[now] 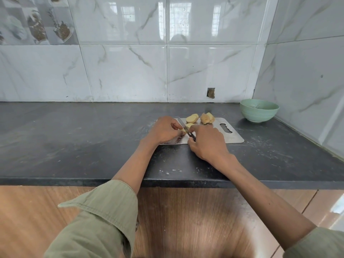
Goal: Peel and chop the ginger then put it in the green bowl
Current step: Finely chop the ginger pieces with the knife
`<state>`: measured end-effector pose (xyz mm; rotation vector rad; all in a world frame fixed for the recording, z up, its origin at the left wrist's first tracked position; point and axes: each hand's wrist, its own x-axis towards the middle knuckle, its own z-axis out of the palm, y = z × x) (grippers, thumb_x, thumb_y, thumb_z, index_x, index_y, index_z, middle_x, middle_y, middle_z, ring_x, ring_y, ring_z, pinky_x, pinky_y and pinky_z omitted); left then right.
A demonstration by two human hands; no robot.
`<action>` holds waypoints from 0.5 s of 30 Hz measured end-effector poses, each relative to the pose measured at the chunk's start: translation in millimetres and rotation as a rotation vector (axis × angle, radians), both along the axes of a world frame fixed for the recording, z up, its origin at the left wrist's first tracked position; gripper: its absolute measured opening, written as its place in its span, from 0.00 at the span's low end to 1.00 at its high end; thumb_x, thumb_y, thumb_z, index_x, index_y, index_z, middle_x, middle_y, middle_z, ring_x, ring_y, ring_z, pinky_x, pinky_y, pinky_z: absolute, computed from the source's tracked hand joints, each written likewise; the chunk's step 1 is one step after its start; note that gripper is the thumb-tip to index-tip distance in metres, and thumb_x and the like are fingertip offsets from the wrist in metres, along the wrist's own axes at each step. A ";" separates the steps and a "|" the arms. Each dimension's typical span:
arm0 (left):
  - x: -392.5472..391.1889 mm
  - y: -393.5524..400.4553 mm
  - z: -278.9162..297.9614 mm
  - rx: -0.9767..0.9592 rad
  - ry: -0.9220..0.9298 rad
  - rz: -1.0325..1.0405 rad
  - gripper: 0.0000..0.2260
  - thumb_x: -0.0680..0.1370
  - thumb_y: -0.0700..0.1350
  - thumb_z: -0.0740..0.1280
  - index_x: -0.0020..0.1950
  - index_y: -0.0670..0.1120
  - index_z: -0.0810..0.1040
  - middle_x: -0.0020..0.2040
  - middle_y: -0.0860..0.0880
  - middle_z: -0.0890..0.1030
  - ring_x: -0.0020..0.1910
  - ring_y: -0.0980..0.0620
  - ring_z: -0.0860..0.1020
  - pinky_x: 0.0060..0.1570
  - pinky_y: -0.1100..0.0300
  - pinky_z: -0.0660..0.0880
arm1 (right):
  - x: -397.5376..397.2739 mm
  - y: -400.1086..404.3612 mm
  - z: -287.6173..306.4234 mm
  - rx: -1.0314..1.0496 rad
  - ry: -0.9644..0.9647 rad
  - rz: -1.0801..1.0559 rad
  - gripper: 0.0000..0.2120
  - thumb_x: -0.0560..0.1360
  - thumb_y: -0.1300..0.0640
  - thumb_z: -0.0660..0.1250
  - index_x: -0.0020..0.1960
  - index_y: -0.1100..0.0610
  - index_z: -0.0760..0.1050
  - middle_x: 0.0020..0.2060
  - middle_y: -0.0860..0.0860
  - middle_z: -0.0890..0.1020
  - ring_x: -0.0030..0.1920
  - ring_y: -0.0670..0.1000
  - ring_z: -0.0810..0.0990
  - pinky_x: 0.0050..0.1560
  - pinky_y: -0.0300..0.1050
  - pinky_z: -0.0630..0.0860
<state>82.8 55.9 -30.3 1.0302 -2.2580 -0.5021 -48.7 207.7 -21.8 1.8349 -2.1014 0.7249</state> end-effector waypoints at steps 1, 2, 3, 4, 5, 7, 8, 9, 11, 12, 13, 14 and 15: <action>0.0 0.7 0.1 0.004 0.006 -0.002 0.05 0.73 0.48 0.78 0.47 0.50 0.88 0.44 0.53 0.87 0.43 0.58 0.81 0.42 0.65 0.73 | -1.4 -2.4 0.8 0.013 -0.020 0.016 0.13 0.78 0.54 0.64 0.60 0.51 0.80 0.50 0.55 0.83 0.54 0.60 0.79 0.44 0.49 0.70; 0.1 1.6 0.1 0.008 0.012 -0.004 0.05 0.73 0.47 0.78 0.47 0.50 0.88 0.44 0.53 0.87 0.43 0.58 0.81 0.42 0.65 0.74 | -2.7 -5.0 1.6 0.030 -0.042 0.032 0.12 0.78 0.55 0.64 0.59 0.52 0.81 0.49 0.55 0.83 0.53 0.60 0.79 0.43 0.48 0.69; 0.4 1.9 0.3 0.009 0.016 -0.007 0.04 0.73 0.47 0.78 0.47 0.50 0.89 0.44 0.53 0.87 0.42 0.58 0.81 0.42 0.65 0.74 | -4.4 -8.5 2.0 0.043 -0.067 0.045 0.12 0.77 0.55 0.64 0.58 0.52 0.81 0.48 0.54 0.83 0.51 0.60 0.79 0.42 0.48 0.68; 0.8 2.0 0.5 0.006 0.016 -0.013 0.04 0.73 0.46 0.78 0.47 0.50 0.89 0.43 0.53 0.87 0.41 0.59 0.81 0.42 0.66 0.73 | -5.9 -11.4 2.5 0.057 -0.087 0.050 0.12 0.77 0.54 0.64 0.58 0.52 0.81 0.48 0.55 0.83 0.50 0.60 0.80 0.41 0.47 0.67; 0.9 2.2 0.5 0.002 0.014 -0.021 0.04 0.73 0.46 0.78 0.47 0.51 0.89 0.43 0.53 0.87 0.40 0.60 0.80 0.41 0.67 0.73 | -6.9 -13.5 3.4 0.070 -0.096 0.052 0.12 0.77 0.54 0.64 0.58 0.52 0.81 0.48 0.55 0.82 0.49 0.60 0.80 0.42 0.47 0.67; 0.8 2.5 0.4 -0.006 0.012 -0.027 0.04 0.73 0.45 0.77 0.48 0.50 0.89 0.43 0.53 0.87 0.38 0.63 0.79 0.39 0.71 0.71 | -5.6 -15.5 6.6 0.088 -0.075 0.053 0.13 0.77 0.54 0.65 0.59 0.53 0.80 0.50 0.56 0.82 0.50 0.60 0.80 0.43 0.47 0.68; 0.7 2.4 0.2 -0.006 0.014 -0.023 0.05 0.73 0.45 0.77 0.48 0.50 0.89 0.43 0.52 0.87 0.38 0.64 0.79 0.39 0.71 0.71 | -3.7 -15.5 8.5 0.097 -0.061 0.057 0.13 0.77 0.54 0.66 0.60 0.54 0.80 0.51 0.57 0.82 0.51 0.61 0.80 0.43 0.47 0.68; 0.5 2.2 -0.2 -0.006 0.021 -0.015 0.05 0.73 0.45 0.77 0.48 0.49 0.89 0.43 0.52 0.87 0.38 0.63 0.79 0.39 0.70 0.71 | -1.8 -15.5 9.7 0.107 -0.048 0.061 0.13 0.77 0.55 0.66 0.60 0.55 0.80 0.52 0.57 0.82 0.52 0.61 0.79 0.44 0.47 0.69; -0.6 1.2 -1.5 -0.013 0.033 0.006 0.04 0.74 0.45 0.77 0.48 0.49 0.89 0.43 0.51 0.87 0.39 0.60 0.80 0.41 0.66 0.74 | 2.0 -13.4 10.6 0.129 -0.022 0.066 0.12 0.77 0.56 0.66 0.60 0.57 0.79 0.52 0.58 0.81 0.53 0.62 0.78 0.45 0.48 0.71; -0.9 1.3 -1.7 -0.020 0.029 0.017 0.04 0.74 0.46 0.77 0.48 0.49 0.89 0.44 0.51 0.87 0.41 0.57 0.81 0.43 0.63 0.75 | 3.0 -12.5 9.9 0.136 -0.015 0.072 0.12 0.77 0.56 0.66 0.59 0.57 0.78 0.52 0.58 0.80 0.53 0.62 0.77 0.46 0.49 0.72; -0.5 1.4 -1.1 -0.023 0.023 0.024 0.04 0.74 0.46 0.77 0.48 0.49 0.88 0.44 0.51 0.87 0.42 0.55 0.82 0.44 0.61 0.76 | 2.7 -12.9 8.8 0.137 -0.018 0.080 0.11 0.77 0.56 0.66 0.58 0.57 0.78 0.52 0.58 0.81 0.53 0.61 0.77 0.48 0.51 0.73; 0.4 1.1 -0.7 -0.019 0.021 0.025 0.04 0.74 0.46 0.76 0.47 0.50 0.88 0.44 0.51 0.87 0.42 0.55 0.82 0.44 0.61 0.76 | 1.2 -13.2 8.1 0.136 -0.034 0.089 0.11 0.76 0.56 0.66 0.57 0.57 0.78 0.51 0.57 0.81 0.52 0.61 0.77 0.49 0.51 0.74; 1.1 0.8 -0.4 -0.011 0.022 0.022 0.04 0.74 0.46 0.76 0.47 0.51 0.88 0.43 0.52 0.87 0.41 0.55 0.82 0.44 0.61 0.76 | -1.9 -14.5 7.4 0.136 -0.062 0.093 0.10 0.76 0.56 0.67 0.56 0.57 0.79 0.50 0.57 0.81 0.52 0.60 0.78 0.50 0.51 0.74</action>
